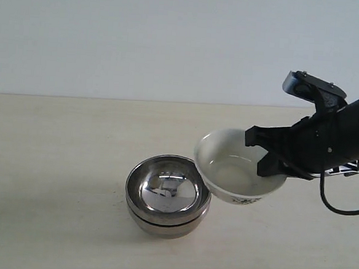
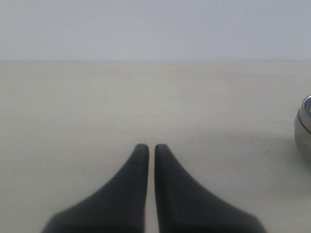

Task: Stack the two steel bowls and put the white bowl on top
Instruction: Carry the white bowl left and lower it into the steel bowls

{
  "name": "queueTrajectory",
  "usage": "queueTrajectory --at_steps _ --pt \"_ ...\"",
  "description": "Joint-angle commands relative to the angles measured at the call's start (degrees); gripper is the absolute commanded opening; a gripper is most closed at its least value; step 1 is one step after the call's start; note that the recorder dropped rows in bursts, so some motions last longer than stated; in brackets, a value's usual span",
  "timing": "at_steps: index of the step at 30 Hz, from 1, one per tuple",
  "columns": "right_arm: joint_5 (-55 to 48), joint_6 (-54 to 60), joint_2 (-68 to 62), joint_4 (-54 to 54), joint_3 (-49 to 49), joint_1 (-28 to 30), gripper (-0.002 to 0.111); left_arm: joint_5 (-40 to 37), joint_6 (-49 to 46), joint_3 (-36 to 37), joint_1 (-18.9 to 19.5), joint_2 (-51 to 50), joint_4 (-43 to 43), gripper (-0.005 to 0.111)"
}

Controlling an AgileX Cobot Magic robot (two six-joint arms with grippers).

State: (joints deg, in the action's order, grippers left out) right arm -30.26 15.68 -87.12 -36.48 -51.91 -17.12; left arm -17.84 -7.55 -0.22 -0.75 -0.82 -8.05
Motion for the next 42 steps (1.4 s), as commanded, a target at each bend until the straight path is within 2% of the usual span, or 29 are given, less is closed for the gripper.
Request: queueTrajectory --at_steps 1,6,13,24,42 --pt "1.4 1.0 0.6 -1.0 -2.2 -3.4 0.0 0.0 0.5 0.2 0.2 0.4 -0.5 0.004" --pt "0.6 -3.0 0.6 -1.0 -7.8 -7.5 0.0 0.0 0.5 0.2 0.2 0.4 -0.5 0.004" --pt "-5.0 -6.2 -3.3 -1.5 -13.4 -7.6 0.0 0.0 0.5 0.2 0.2 0.4 -0.5 0.004" --pt "1.7 -6.2 -10.9 -1.9 -13.4 -12.7 0.0 0.0 0.5 0.2 0.2 0.4 -0.5 0.004" --pt "3.1 -6.6 -16.3 -2.0 -13.4 -12.7 0.0 0.0 0.5 0.2 0.2 0.4 -0.5 0.004"
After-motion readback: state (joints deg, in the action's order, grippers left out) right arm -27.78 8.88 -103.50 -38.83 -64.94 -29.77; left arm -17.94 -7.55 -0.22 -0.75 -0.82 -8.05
